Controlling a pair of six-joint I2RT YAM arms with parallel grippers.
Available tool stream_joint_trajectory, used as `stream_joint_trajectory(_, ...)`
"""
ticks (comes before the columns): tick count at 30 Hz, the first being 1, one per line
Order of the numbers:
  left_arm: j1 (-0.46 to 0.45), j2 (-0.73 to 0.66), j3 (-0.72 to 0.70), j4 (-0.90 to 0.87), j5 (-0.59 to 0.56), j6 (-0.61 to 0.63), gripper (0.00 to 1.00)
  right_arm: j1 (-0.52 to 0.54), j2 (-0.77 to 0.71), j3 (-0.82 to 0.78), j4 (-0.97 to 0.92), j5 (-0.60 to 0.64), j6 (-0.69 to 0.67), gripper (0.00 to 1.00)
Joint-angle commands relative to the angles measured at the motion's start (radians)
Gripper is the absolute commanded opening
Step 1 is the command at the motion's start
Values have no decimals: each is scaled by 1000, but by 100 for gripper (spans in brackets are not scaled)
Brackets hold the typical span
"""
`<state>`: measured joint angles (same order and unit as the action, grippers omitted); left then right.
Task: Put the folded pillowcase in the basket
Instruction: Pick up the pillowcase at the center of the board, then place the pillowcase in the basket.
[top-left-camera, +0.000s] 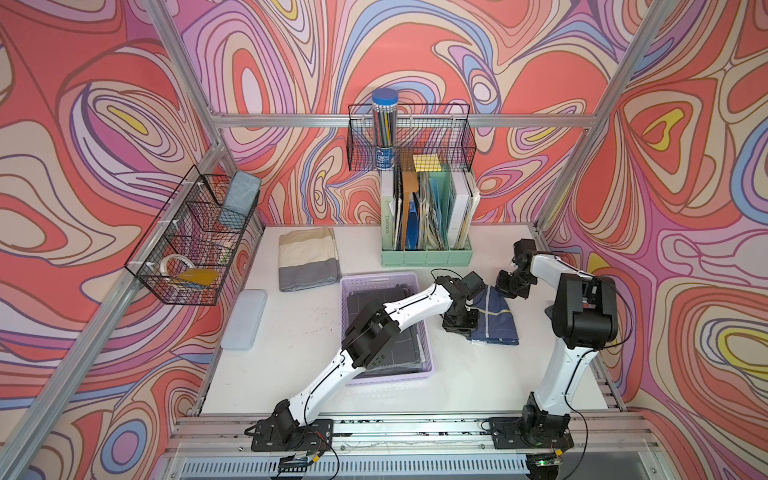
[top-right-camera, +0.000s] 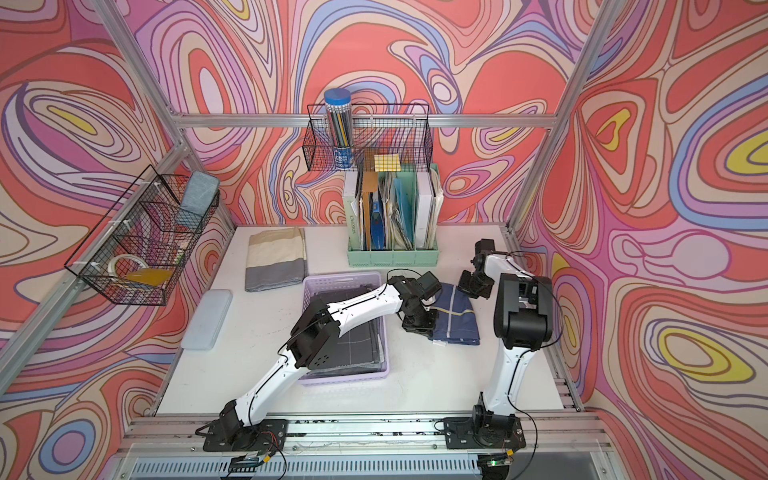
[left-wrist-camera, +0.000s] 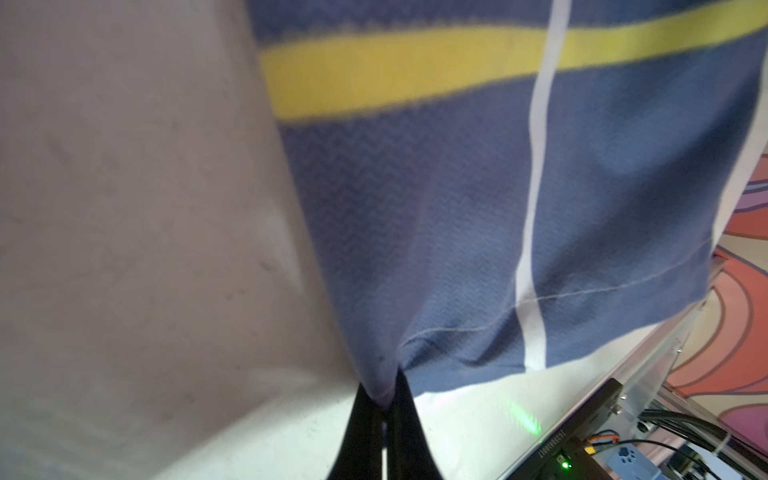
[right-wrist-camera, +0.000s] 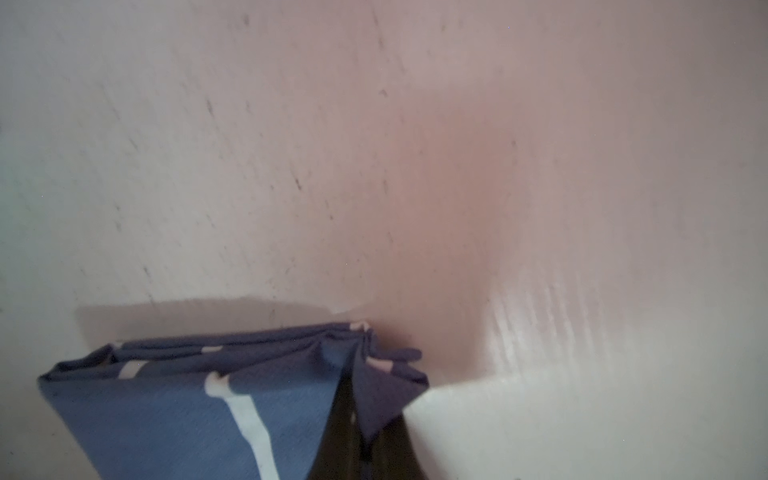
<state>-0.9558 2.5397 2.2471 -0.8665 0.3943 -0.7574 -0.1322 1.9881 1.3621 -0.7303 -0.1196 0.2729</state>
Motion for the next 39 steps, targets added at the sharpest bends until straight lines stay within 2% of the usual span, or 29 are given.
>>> stream_joint_trajectory(1, 18, -90, 10, -39, -80, 69, 0, 26, -87, -85, 47, -71, 64, 0)
stream_joint_trajectory(7, 20, -170, 20, -60, -101, 103, 0, 42, -211, -135, 95, -108, 111, 0)
stream_joint_trajectory(14, 20, -256, 22, -106, -135, 120, 0, 60, -314, -95, 64, -124, 125, 0)
stream_joint_trajectory(18, 22, -353, -26, -145, -192, 140, 0, 130, -366, -43, 29, -130, 140, 0)
stream_joint_trajectory(22, 29, -522, -194, -135, -278, 127, 0, 243, -404, -5, 20, -131, 181, 0)
stream_joint_trajectory(28, 60, -869, -588, -134, -435, 67, 0, 450, -385, 63, 41, -115, 249, 0)
stream_joint_trajectory(33, 110, -1147, -924, -124, -456, -48, 0, 605, -305, 123, 73, -108, 288, 0)
stream_joint_trajectory(39, 144, -1265, -1104, -178, -474, -175, 0, 726, -152, 193, 127, -107, 318, 0)
